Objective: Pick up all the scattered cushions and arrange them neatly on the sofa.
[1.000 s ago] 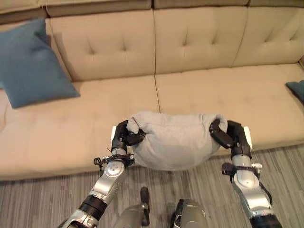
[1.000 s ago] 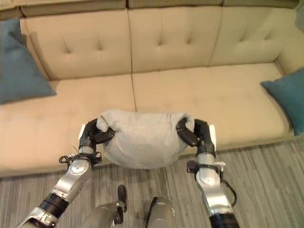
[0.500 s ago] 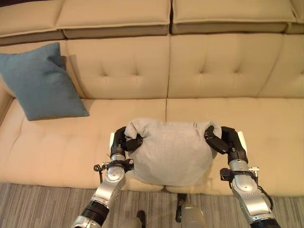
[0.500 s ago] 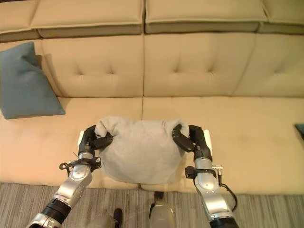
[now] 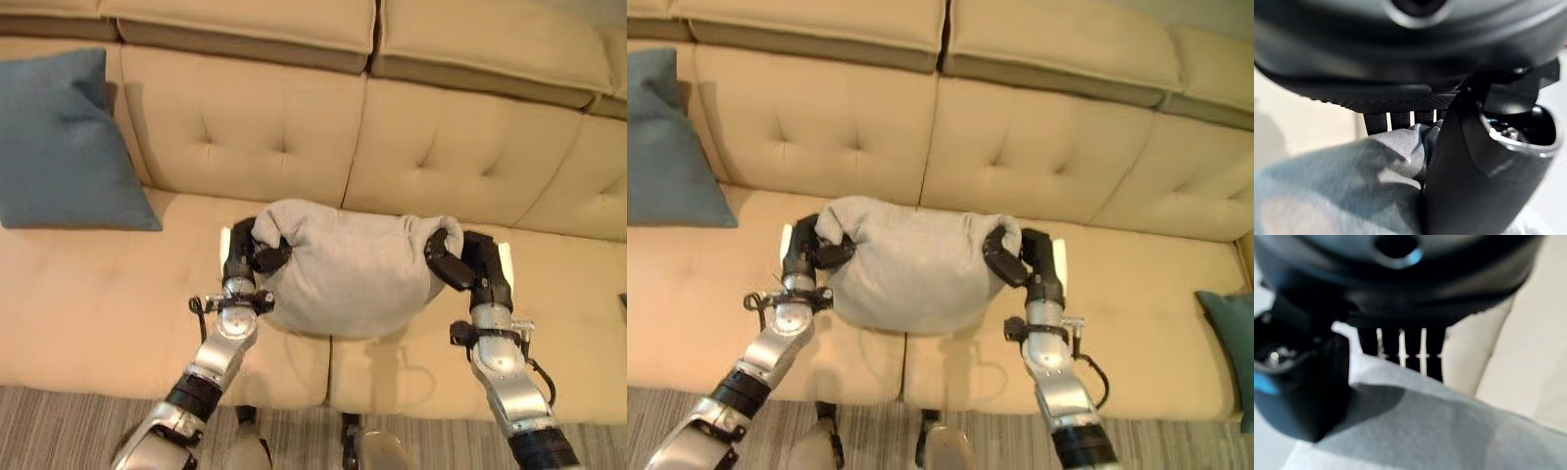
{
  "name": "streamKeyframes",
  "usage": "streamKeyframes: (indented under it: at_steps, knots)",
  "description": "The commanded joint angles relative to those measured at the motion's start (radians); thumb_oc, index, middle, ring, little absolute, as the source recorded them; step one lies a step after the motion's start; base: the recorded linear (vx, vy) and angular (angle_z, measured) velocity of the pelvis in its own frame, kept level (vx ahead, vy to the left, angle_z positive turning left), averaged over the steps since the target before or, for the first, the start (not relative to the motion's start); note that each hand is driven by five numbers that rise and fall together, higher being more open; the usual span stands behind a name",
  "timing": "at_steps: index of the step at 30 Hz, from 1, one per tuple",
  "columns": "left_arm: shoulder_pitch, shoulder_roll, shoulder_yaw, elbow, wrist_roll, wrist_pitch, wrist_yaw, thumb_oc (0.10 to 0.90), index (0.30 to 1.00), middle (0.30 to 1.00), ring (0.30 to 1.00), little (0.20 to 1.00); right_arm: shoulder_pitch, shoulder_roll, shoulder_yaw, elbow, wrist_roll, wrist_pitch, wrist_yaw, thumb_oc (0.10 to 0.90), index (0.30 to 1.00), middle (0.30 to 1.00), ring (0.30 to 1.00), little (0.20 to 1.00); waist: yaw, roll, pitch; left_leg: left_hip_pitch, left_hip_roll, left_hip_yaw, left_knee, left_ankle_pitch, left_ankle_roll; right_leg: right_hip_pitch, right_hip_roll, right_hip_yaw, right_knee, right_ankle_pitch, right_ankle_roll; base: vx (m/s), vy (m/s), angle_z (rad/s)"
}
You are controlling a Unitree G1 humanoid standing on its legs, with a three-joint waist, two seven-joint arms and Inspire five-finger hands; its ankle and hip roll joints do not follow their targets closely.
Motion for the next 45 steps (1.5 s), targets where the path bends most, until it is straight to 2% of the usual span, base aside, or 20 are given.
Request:
streamKeyframes:
  at_steps: [1, 2, 3, 6, 9, 12, 13, 14, 15, 16, 17, 18, 20, 23, 26, 30, 33, 38, 42, 45]
  knots:
    - [-0.342, 0.038, -0.041, -0.069, 0.237, -0.152, 0.079, 0.4, 0.3, 0.3, 0.3, 0.3, -0.31, -0.142, -0.023, -0.031, -0.146, -0.146, -0.188, 0.4, 0.3, 0.3, 0.3, 0.3, 0.032, 0.02, -0.029, -0.006, 0.076, -0.012, -0.008, -0.062, -0.016, -0.03, -0.014, 0.017, 0.094, -0.095, 0.025, -0.05, 0.078, -0.18]
    - [-0.409, 0.052, -0.058, -0.054, 0.271, -0.151, 0.113, 0.4, 0.3, 0.3, 0.3, 0.3, -0.386, -0.166, -0.022, 0.022, -0.158, -0.145, -0.246, 0.4, 0.3, 0.3, 0.3, 0.3, 0.035, 0.023, -0.015, -0.02, 0.072, -0.011, -0.011, -0.058, -0.018, -0.046, -0.018, 0.017, 0.086, -0.084, 0.029, -0.05, 0.046, -0.09]
    - [-0.417, 0.052, -0.058, -0.05, 0.272, -0.152, 0.115, 0.4, 0.3, 0.3, 0.3, 0.3, -0.397, -0.168, -0.019, 0.03, -0.158, -0.148, -0.25, 0.4, 0.3, 0.3, 0.3, 0.3, 0.035, 0.023, -0.011, -0.025, 0.072, -0.011, -0.011, -0.053, -0.017, -0.05, -0.018, 0.018, 0.084, -0.077, 0.028, -0.04, 0.035, -0.04]
    - [-0.619, 0.049, -0.111, 0.055, 0.306, -0.148, 0.169, 0.4, 0.3, 0.3, 0.3, 0.3, -0.594, -0.226, 0.03, 0.173, -0.15, -0.134, -0.339, 0.4, 0.3, 0.3, 0.3, 0.3, 0.039, 0.036, 0.008, -0.056, 0.056, -0.016, -0.035, -0.043, -0.023, -0.082, -0.027, 0.018, 0.057, -0.059, 0.039, -0.03, 0.029, 0.03]
    - [-0.76, 0.041, -0.145, 0.148, 0.289, -0.136, 0.193, 0.4, 0.3, 0.3, 0.3, 0.3, -0.735, -0.251, 0.093, 0.289, -0.11, -0.115, -0.365, 0.4, 0.3, 0.3, 0.3, 0.3, 0.041, 0.048, 0.026, -0.077, 0.049, -0.011, -0.06, -0.018, -0.028, -0.11, -0.031, 0.02, 0.039, -0.036, 0.046, -0.02, 0.014, -0.02]
    - [-0.892, 0.047, -0.202, 0.29, 0.308, -0.111, 0.207, 0.4, 0.3, 0.3, 0.3, 0.3, -0.873, -0.278, 0.197, 0.417, -0.132, -0.071, -0.371, 0.4, 0.3, 0.3, 0.3, 0.3, 0.036, 0.06, 0.044, -0.089, 0.047, -0.005, -0.084, -0.005, -0.035, -0.134, -0.033, 0.026, 0.029, -0.028, 0.053, -0.01, 0.007, 0.0]
    - [-0.899, 0.047, -0.202, 0.296, 0.307, -0.114, 0.208, 0.4, 0.3, 0.3, 0.3, 0.3, -0.883, -0.279, 0.201, 0.424, -0.13, -0.074, -0.372, 0.4, 0.3, 0.3, 0.3, 0.3, 0.036, 0.061, 0.047, -0.094, 0.047, -0.005, -0.085, 0.001, -0.034, -0.138, -0.033, 0.026, 0.028, -0.022, 0.052, -0.03, 0.017, -0.05]
    - [-0.971, 0.008, -0.225, 0.449, 0.199, -0.099, 0.173, 0.8, 0.9, 0.9, 0.9, 0.9, -0.98, -0.263, 0.269, 0.558, -0.09, -0.037, -0.361, 0.4, 0.3, 0.3, 0.3, 0.3, 0.032, 0.07, 0.055, -0.106, 0.045, -0.005, -0.089, 0.007, -0.037, -0.151, -0.032, 0.028, 0.023, -0.016, 0.054, -0.05, 0.019, -0.08]
    - [-1.003, -0.012, -0.238, 0.518, 0.164, -0.082, 0.147, 0.8, 0.9, 0.9, 0.9, 0.9, -1.03, -0.249, 0.305, 0.618, -0.073, -0.023, -0.357, 0.4, 0.3, 0.3, 0.3, 0.3, 0.03, 0.076, 0.065, -0.112, 0.046, -0.006, -0.092, 0.011, -0.039, -0.155, -0.032, 0.028, 0.019, -0.014, 0.055, -0.04, 0.019, -0.08]
    - [-1.057, -0.03, -0.259, 0.652, 0.157, -0.044, 0.134, 0.8, 0.9, 0.9, 0.9, 0.9, -1.08, -0.24, 0.345, 0.685, -0.056, -0.018, -0.343, 0.8, 0.9, 0.9, 0.9, 0.9, 0.027, 0.08, 0.071, -0.115, 0.048, -0.006, -0.094, 0.016, -0.039, -0.159, -0.031, 0.027, 0.016, -0.01, 0.055, -0.04, -0.001, -0.07]
    - [-1.1, -0.06, -0.274, 0.777, 0.151, -0.009, 0.113, 0.8, 0.9, 0.9, 0.9, 0.9, -1.123, -0.226, 0.383, 0.748, -0.035, -0.012, -0.321, 0.8, 0.9, 0.9, 0.9, 0.9, 0.024, 0.083, 0.08, -0.118, 0.048, -0.006, -0.096, 0.023, -0.041, -0.162, -0.03, 0.027, 0.012, -0.004, 0.055, -0.03, -0.008, -0.04]
    - [-1.112, -0.078, -0.25, 0.814, 0.123, -0.004, 0.131, 0.8, 0.9, 0.9, 0.9, 0.9, -1.148, -0.202, 0.412, 0.791, -0.016, 0.0, -0.312, 0.8, 0.9, 0.9, 0.9, 0.9, 0.022, 0.084, 0.091, -0.118, 0.047, -0.005, -0.096, 0.025, -0.042, -0.164, -0.028, 0.028, 0.006, 0.0, 0.056, -0.03, -0.007, -0.09]
    - [-1.133, -0.076, -0.235, 0.866, 0.116, 0.02, 0.16, 0.8, 0.9, 0.9, 0.9, 0.9, -1.188, -0.17, 0.443, 0.848, 0.012, 0.007, -0.31, 0.8, 0.9, 0.9, 0.9, 0.9, 0.019, 0.088, 0.097, -0.121, 0.048, 0.001, -0.096, 0.028, -0.044, -0.169, -0.025, 0.031, -0.007, 0.01, 0.058, -0.01, 0.006, -0.27]
    - [-1.129, -0.036, -0.218, 0.909, 0.146, 0.055, 0.205, 0.8, 0.9, 0.9, 0.9, 0.9, -1.185, -0.146, 0.464, 0.848, -0.032, 0.022, -0.347, 0.8, 0.9, 0.9, 0.9, 0.9, 0.014, 0.087, 0.088, -0.121, 0.052, 0.012, -0.096, 0.026, -0.046, -0.17, -0.019, 0.04, -0.03, 0.022, 0.06, 0.01, 0.0, 0.01]
    - [-1.104, 0.01, -0.197, 0.901, 0.171, 0.07, 0.256, 0.8, 0.9, 0.9, 0.9, 0.9, -1.153, -0.156, 0.431, 0.816, -0.047, 0.015, -0.399, 0.8, 0.9, 0.9, 0.9, 0.9, 0.014, 0.092, 0.073, -0.109, 0.055, 0.015, -0.096, 0.02, -0.046, -0.16, -0.018, 0.04, -0.041, 0.019, 0.06, 0.03, -0.02, -0.19]
    - [-1.074, 0.057, -0.172, 0.908, 0.187, 0.095, 0.255, 0.8, 0.9, 0.9, 0.9, 0.9, -1.085, -0.206, 0.365, 0.766, 0.006, -0.033, -0.421, 0.8, 0.9, 0.9, 0.9, 0.9, 0.011, 0.102, 0.051, -0.087, 0.053, 0.014, -0.096, 0.013, -0.042, -0.136, -0.02, 0.037, -0.047, 0.016, 0.057, 0.03, -0.013, -0.28]
    - [-1.022, 0.063, -0.115, 0.885, 0.241, 0.116, 0.266, 0.8, 0.9, 0.9, 0.9, 0.9, -0.914, -0.257, 0.198, 0.573, -0.019, -0.083, -0.482, 0.8, 0.9, 0.9, 0.9, 0.9, 0.0, 0.109, 0.044, -0.057, 0.052, 0.013, -0.096, -0.008, -0.038, -0.104, -0.02, 0.032, -0.051, -0.001, 0.058, 0.06, -0.023, 0.19]
    - [-0.969, 0.099, -0.027, 0.838, 0.194, 0.098, 0.24, 0.8, 0.9, 0.9, 0.9, 0.9, -0.632, -0.285, 0.006, 0.308, -0.028, -0.152, -0.442, 0.8, 0.9, 0.9, 0.9, 0.9, -0.016, 0.111, 0.021, -0.032, 0.051, 0.013, -0.096, -0.017, -0.033, -0.076, -0.017, 0.029, -0.065, 0.0, 0.057, 0.04, -0.022, -0.04]
    - [-0.869, 0.126, 0.033, 0.787, 0.196, 0.098, 0.205, 0.8, 0.9, 0.9, 0.9, 0.9, -0.335, -0.22, -0.159, 0.09, -0.061, -0.197, -0.382, 0.8, 0.9, 0.9, 0.9, 0.9, -0.025, 0.119, -0.013, 0.003, 0.051, 0.016, -0.096, -0.034, -0.028, -0.036, -0.016, 0.021, -0.071, -0.013, 0.056, 0.08, -0.017, 0.13]
    - [-0.797, 0.143, 0.065, 0.745, 0.201, 0.094, 0.183, 0.8, 0.9, 0.9, 0.9, 0.9, -0.184, -0.157, -0.216, -0.033, -0.049, -0.235, -0.311, 0.8, 0.9, 0.9, 0.9, 0.9, -0.032, 0.126, -0.035, 0.03, 0.052, 0.018, -0.096, -0.041, -0.026, -0.009, -0.015, 0.018, -0.075, -0.019, 0.056, 0.07, -0.015, -0.33]
